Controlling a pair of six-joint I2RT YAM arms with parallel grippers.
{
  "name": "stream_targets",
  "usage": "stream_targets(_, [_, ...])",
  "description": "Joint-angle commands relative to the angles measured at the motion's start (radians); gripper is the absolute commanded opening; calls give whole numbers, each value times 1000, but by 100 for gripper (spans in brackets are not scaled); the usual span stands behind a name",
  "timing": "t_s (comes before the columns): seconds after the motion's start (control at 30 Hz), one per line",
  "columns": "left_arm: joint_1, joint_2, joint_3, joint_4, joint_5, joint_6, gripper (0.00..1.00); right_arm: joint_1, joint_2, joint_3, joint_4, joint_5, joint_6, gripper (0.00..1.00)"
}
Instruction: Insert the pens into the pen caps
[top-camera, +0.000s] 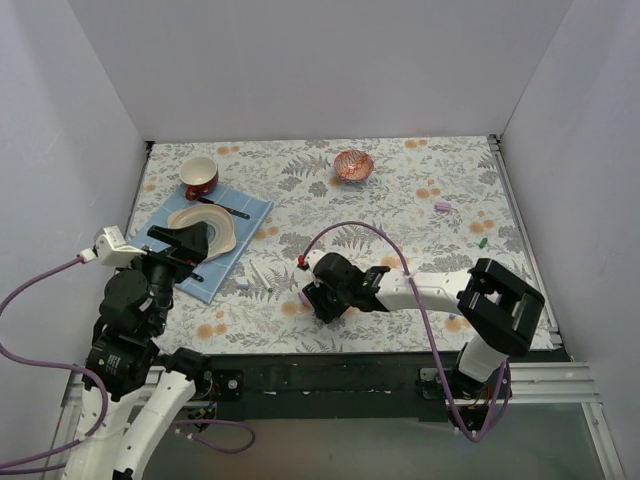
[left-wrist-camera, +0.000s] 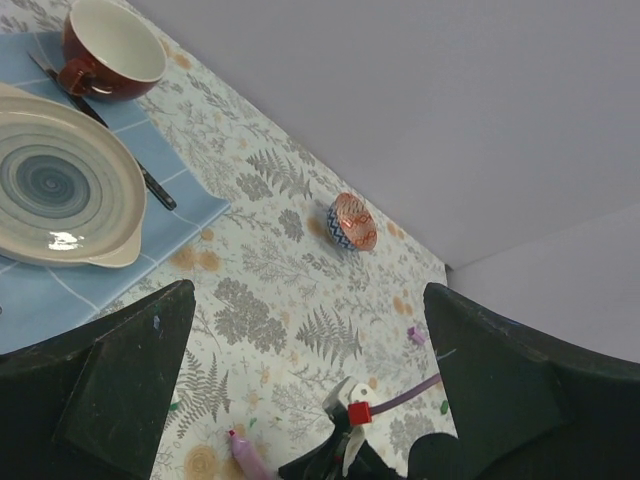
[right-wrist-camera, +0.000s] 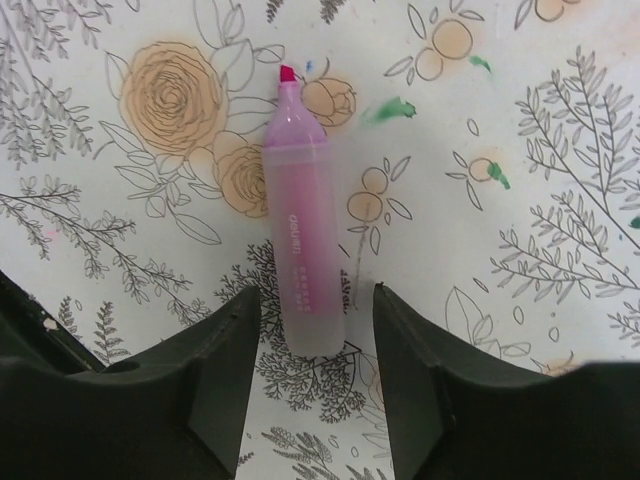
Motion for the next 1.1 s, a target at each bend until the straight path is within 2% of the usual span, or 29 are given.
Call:
stream_targets(0.0, [5, 3, -36, 51, 140, 87, 98, -5, 47, 113, -167, 70, 17, 58])
stream_targets(0.13, [6, 0, -39, 47, 188, 104, 98, -10, 97, 160, -204, 75, -16, 55])
stream_targets(0.47, [5, 41, -62, 51, 297, 93, 97, -10, 39, 10, -121, -20, -27, 46])
stream_targets(0.83, [5, 107, -99, 82, 371, 38, 94, -8, -24, -48, -97, -23, -50, 39])
stream_targets(0.9, [5, 115, -99, 85, 371, 33, 94, -8, -24, -59, -89, -5, -44, 36])
stream_targets(0.97, [6, 119, -102, 87, 371, 26, 94, -7, -27, -68, -77, 18, -40, 29])
stream_targets(1.03, [5, 118, -120, 91, 371, 0, 92, -7, -31, -82, -61, 33, -35, 20])
stream_targets(1.07, [5, 118, -130, 99, 407, -11, 92, -7, -34, -88, -57, 46, -33, 11])
